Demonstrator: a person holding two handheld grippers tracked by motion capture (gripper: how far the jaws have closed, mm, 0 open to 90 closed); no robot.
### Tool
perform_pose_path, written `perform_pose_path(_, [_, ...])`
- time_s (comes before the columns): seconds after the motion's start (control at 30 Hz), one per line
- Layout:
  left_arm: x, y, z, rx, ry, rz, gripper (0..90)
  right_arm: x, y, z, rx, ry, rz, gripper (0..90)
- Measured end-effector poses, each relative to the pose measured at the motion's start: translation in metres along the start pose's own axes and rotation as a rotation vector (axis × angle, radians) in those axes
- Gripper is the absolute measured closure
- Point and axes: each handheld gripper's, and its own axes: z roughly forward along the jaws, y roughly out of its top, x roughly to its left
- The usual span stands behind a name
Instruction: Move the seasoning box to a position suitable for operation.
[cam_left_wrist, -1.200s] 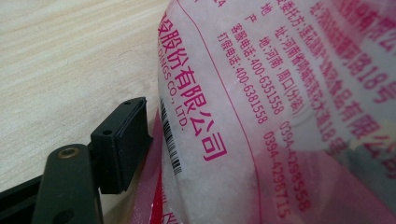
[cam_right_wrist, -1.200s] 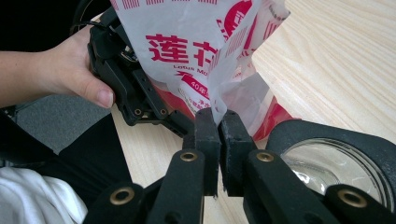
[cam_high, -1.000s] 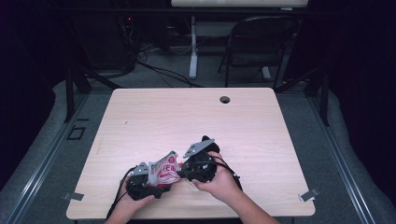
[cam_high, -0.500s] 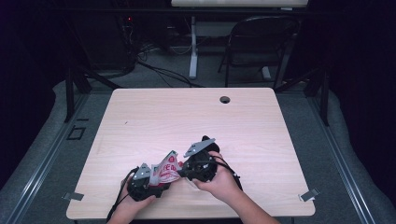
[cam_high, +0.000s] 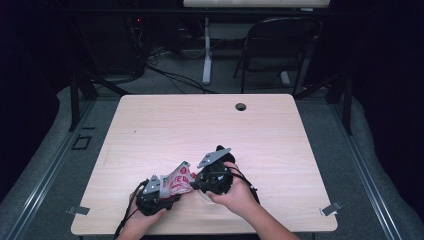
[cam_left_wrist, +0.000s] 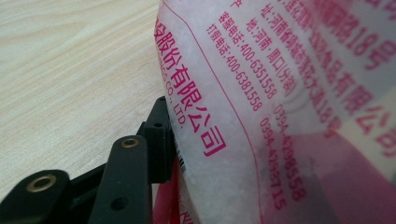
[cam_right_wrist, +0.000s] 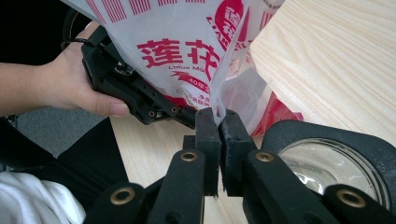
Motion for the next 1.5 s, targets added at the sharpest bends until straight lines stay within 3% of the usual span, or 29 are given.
perform_pose_path(0.13, [-0.001,0.0,0.0,0.002,0.007,0.008,57.5,-0.001,0.0,0.0,-0.001,0.002,0.006,88.1])
perform_pose_path(0.23, [-0.005,0.0,0.001,-0.008,0.04,0.01,58.7,-0.001,0.0,0.0,-0.001,0.0,0.006,88.0])
perform_pose_path(0.87, [-0.007,0.005,-0.004,-0.009,0.057,0.033,62.2,-0.004,-0.001,-0.003,-0.018,-0.002,0.013,89.1])
perform_pose_path(1.07, [-0.007,0.009,-0.011,-0.017,0.105,0.067,62.5,-0.003,0.001,-0.006,-0.035,0.004,0.014,88.2])
perform_pose_path(1.23, [-0.006,0.013,-0.016,-0.047,0.12,0.066,62.7,-0.003,0.002,-0.01,-0.055,0.004,0.013,81.9])
perform_pose_path(1.5, [-0.002,0.015,-0.022,-0.045,0.138,0.062,62.9,-0.005,0.004,-0.018,-0.095,0.005,0.042,72.5])
